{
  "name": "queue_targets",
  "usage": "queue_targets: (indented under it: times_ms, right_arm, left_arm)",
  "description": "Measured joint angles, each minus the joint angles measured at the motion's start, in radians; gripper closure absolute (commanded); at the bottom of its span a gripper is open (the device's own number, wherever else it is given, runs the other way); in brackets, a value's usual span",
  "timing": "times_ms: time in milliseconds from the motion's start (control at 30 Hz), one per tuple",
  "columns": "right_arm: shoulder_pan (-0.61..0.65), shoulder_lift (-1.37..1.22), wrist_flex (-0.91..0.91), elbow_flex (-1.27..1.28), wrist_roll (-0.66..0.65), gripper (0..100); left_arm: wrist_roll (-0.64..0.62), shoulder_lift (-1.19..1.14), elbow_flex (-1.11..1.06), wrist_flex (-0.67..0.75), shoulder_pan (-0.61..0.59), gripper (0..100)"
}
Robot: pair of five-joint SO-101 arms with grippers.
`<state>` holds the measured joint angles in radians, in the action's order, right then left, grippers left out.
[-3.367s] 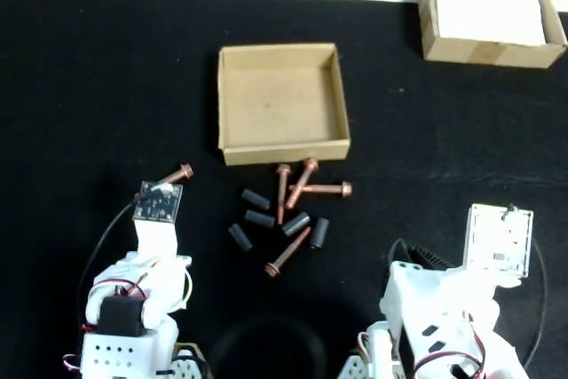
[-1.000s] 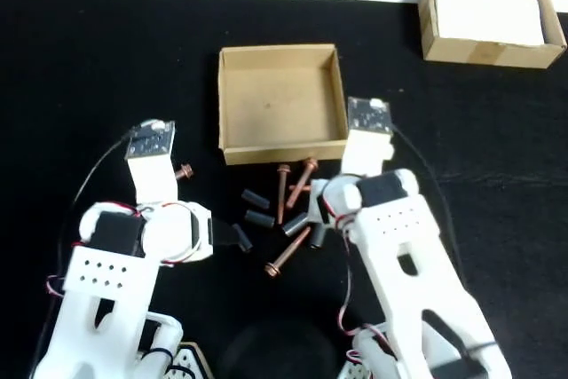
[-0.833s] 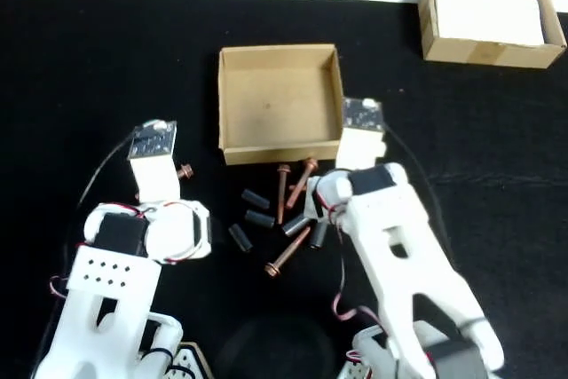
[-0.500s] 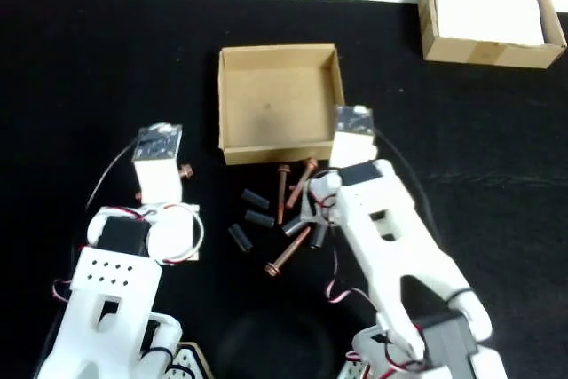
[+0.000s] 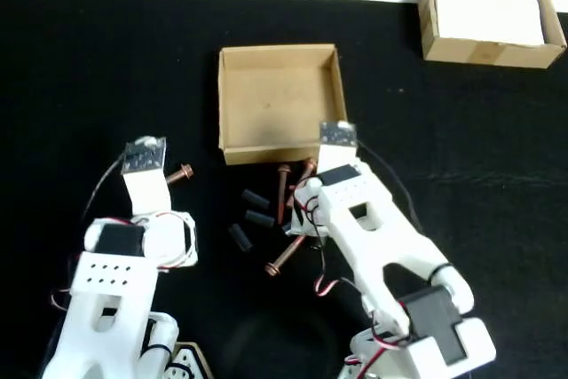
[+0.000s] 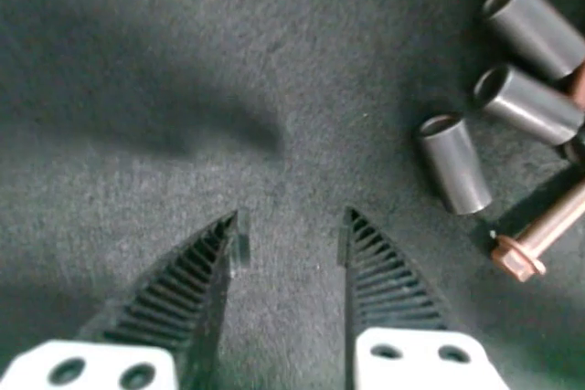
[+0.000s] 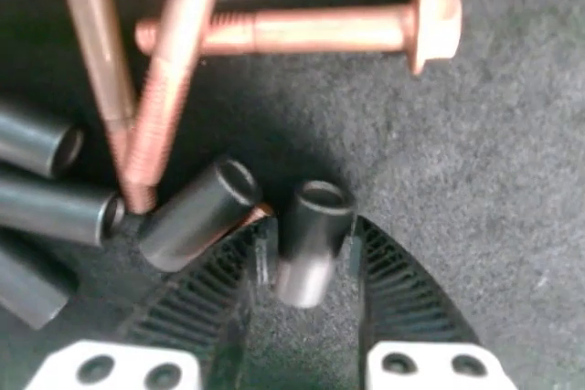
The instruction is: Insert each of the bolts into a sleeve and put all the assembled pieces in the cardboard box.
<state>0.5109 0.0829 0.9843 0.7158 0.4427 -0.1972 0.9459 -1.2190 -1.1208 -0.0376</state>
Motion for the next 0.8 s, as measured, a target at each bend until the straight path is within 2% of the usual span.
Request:
queue_targets:
  times_ms: [100, 233, 567, 667, 800]
  right_arm:
    - [-0.002, -0.028, -0.025, 0.000, 0.006, 88.0]
    - [-0.005, -0.035, -0.026, -0.002, 0.006, 99.6]
    - [-0.051, -0.035, -0.021, 0.000, 0.006, 99.1]
    - [-0.083, 0.025, 0.037, -0.032, 0.005, 99.1]
    - [-0.092, 0.190, 0.155, -0.126, -0.074, 99.1]
  left_arm:
    - [0.000, 0.000, -0.035, 0.034, 0.000, 83]
    - [0.000, 0.000, -0.054, 0.052, 0.000, 83]
    - [-0.002, 0.000, -0.054, 0.060, -0.012, 83]
    - [-0.002, 0.000, -0.044, 0.060, -0.037, 83]
    - [-0.002, 0.000, 0.044, 0.009, -0.054, 85]
